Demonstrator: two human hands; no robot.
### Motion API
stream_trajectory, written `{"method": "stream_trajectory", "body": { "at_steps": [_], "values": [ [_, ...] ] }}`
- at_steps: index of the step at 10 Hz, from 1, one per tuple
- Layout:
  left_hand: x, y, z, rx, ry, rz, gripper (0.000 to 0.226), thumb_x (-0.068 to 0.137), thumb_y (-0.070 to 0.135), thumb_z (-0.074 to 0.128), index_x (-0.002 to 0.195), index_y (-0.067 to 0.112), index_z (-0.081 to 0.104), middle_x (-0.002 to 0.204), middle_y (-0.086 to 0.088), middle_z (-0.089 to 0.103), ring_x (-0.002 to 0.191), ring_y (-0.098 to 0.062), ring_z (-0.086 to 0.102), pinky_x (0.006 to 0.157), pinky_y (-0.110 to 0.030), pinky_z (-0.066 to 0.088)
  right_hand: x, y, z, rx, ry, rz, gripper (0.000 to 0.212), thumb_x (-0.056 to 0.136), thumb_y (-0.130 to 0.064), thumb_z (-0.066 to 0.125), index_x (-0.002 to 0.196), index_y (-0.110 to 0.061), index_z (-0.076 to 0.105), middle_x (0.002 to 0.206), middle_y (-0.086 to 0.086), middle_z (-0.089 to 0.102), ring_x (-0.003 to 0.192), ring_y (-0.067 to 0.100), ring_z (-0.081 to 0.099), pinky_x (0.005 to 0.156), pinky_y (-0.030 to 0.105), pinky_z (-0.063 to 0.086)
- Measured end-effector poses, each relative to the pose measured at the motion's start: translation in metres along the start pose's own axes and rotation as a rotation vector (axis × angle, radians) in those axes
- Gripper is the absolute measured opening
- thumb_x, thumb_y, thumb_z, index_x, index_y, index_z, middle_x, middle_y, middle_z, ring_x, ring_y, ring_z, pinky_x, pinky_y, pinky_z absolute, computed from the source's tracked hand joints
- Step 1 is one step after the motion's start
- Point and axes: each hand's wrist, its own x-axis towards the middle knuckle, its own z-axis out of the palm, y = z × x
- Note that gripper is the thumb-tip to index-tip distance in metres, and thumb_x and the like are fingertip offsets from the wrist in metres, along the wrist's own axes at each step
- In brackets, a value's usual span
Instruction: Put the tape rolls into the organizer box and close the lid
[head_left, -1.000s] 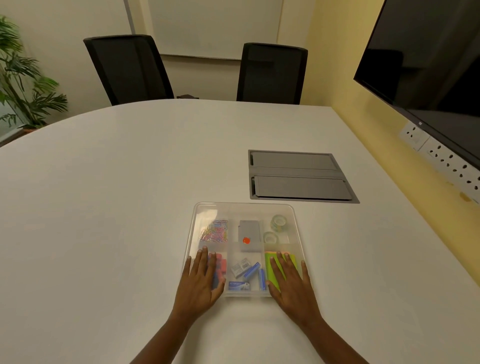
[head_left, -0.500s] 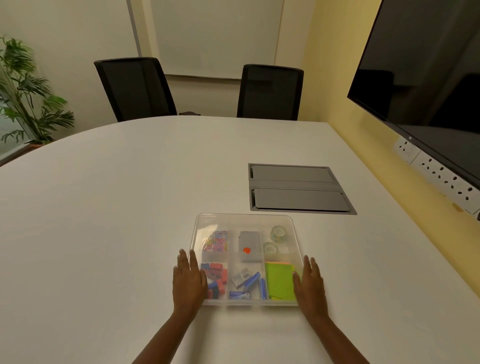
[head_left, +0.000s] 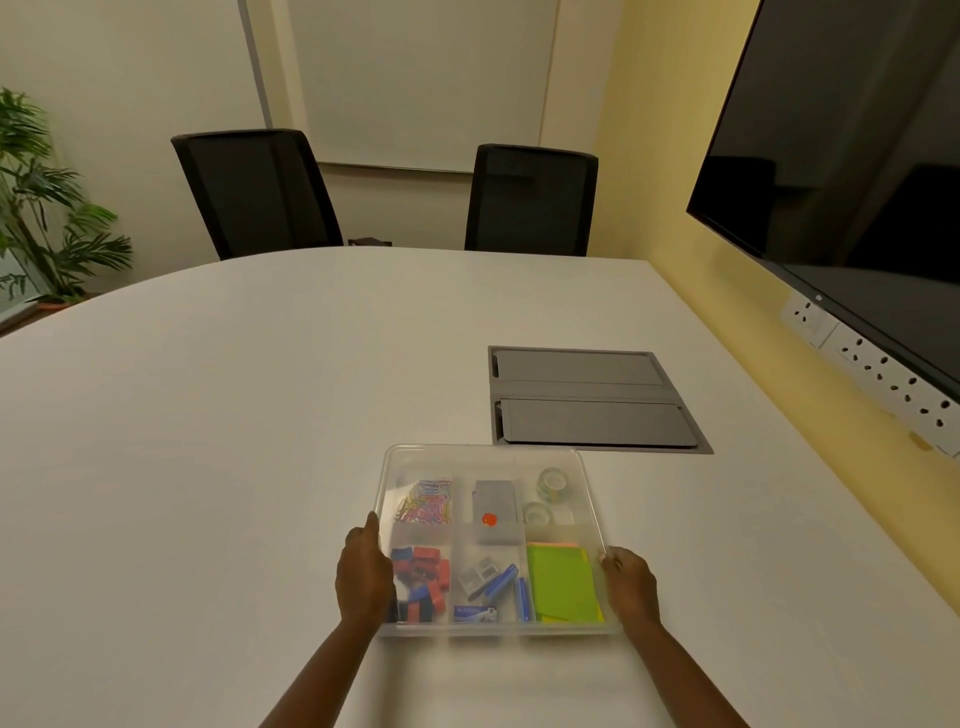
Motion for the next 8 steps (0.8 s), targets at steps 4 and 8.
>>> {"method": "stream_trajectory", "body": {
  "at_steps": [4, 8],
  "values": [
    [0.046, 0.023, 0.013, -0.029, 0.022, 0.021, 0.027, 0.089, 0.000, 0.046, 0.116, -0.001, 0.051, 0.107, -0.026, 0.061, 0.095, -0.038, 0.060, 0.083, -0.044, 0.052, 0.040, -0.027, 0.006, 0.027, 0.057, 0.008, 0.023, 0.091, 0.001, 0.044, 0.090, 0.019, 0.059, 0.095, 0.034, 0.066, 0.093, 0.044, 0.059, 0.081, 0.043, 0.047],
    [0.035, 0.018, 0.022, 0.451, -0.053, 0.287, 0.056, 0.093, 0.016, 0.044, 0.140, 0.000, 0.018, 0.148, -0.032, 0.019, 0.138, -0.044, 0.022, 0.112, -0.049, 0.029, 0.025, -0.032, 0.015, -0.419, -0.011, -0.219, 0.049, 0.101, -0.019, 0.032, 0.145, -0.004, 0.018, 0.156, 0.015, 0.018, 0.145, 0.027, 0.018, 0.117, 0.037, 0.022]
  ]
}}
